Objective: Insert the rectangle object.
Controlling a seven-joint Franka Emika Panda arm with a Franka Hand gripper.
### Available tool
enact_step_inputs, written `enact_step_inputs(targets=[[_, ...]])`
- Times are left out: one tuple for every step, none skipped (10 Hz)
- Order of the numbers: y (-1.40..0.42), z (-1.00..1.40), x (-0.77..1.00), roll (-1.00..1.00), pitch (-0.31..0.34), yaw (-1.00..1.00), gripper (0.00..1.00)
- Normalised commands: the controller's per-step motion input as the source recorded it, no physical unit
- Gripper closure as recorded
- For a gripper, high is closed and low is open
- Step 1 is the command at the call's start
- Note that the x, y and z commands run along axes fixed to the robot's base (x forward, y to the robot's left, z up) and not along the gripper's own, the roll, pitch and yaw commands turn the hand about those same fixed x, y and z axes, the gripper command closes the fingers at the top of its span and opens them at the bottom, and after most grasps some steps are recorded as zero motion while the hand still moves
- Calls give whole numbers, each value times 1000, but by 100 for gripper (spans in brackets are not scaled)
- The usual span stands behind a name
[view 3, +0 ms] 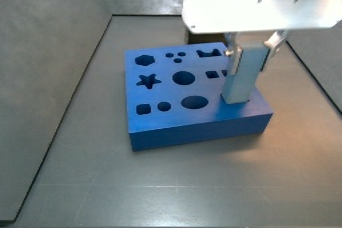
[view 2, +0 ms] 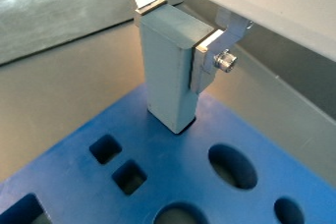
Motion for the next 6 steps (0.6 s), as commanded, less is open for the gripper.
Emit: enact_step_inputs(targets=[[146, -246, -189, 0, 0, 34, 100], [0, -443, 0, -24, 0, 0, 100], [-86, -631, 43, -1, -23, 0, 100], [-106, -574, 31, -56, -53, 0, 100], [0, -240, 69, -203, -34, -29, 100], [0, 0, 0, 0, 0, 0, 100]])
